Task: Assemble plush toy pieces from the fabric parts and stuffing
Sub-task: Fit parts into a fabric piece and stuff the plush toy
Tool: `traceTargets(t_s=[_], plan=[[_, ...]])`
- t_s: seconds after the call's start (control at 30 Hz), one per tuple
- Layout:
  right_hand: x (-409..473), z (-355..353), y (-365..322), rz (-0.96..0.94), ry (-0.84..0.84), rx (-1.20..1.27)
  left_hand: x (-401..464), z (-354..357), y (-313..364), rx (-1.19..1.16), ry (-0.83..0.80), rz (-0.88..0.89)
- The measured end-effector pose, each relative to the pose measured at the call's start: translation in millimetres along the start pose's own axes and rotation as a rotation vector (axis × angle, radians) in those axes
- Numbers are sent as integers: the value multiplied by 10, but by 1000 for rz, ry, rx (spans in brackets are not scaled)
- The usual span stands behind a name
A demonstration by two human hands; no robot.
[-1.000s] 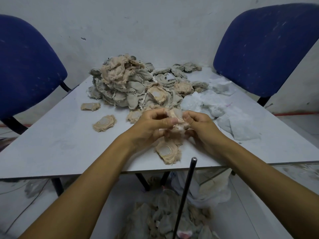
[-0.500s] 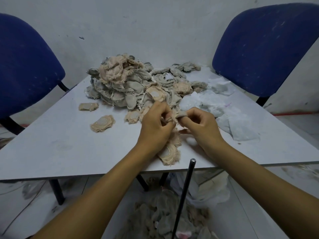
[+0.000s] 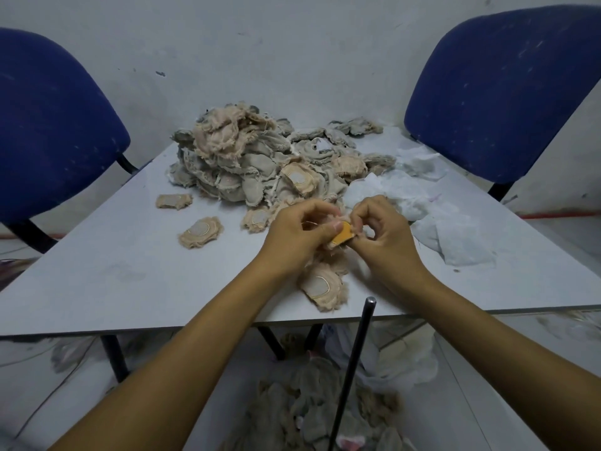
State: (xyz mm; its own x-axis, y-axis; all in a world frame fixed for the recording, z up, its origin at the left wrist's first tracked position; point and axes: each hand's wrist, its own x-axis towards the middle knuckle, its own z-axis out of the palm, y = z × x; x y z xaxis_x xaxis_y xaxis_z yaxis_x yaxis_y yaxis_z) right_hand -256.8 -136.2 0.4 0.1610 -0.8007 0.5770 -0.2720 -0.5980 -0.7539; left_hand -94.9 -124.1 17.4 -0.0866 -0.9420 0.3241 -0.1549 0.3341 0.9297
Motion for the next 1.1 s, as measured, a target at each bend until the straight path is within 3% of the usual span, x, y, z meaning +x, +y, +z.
traceTargets(t_s=[0.07, 0.13, 0.23, 0.3, 0.4, 0.53, 0.63, 0.73, 0.9, 1.1], plan=[[-16, 1, -30, 79, -53, 73, 0, -17, 14, 3, 96, 0], [-14, 2, -22, 162, -118, 13, 22, -79, 43, -145, 130, -70], [-10, 44, -9, 158, -289, -224, 39, -213, 101, -431, -82, -182], [-11, 80, 11, 129, -308, -281, 36, -253, 83, -181, -85, -136], [-7, 59, 26, 194, -169, -179, 20, -267, -31, 155, -38, -124], [1, 21, 11, 194, -58, 14, -9, -253, -129, 259, -153, -134], [-7, 2, -27, 178, -57, 121, -2, -174, -108, 143, -145, -159], [-11, -21, -30, 206, -51, 232, 19, -94, -81, -7, 27, -131], [3, -4, 8, 276, -79, 171, 40, -21, -30, -280, 159, -182], [51, -6, 43, 230, -218, 80, 27, -170, 64, -60, -188, -200]])
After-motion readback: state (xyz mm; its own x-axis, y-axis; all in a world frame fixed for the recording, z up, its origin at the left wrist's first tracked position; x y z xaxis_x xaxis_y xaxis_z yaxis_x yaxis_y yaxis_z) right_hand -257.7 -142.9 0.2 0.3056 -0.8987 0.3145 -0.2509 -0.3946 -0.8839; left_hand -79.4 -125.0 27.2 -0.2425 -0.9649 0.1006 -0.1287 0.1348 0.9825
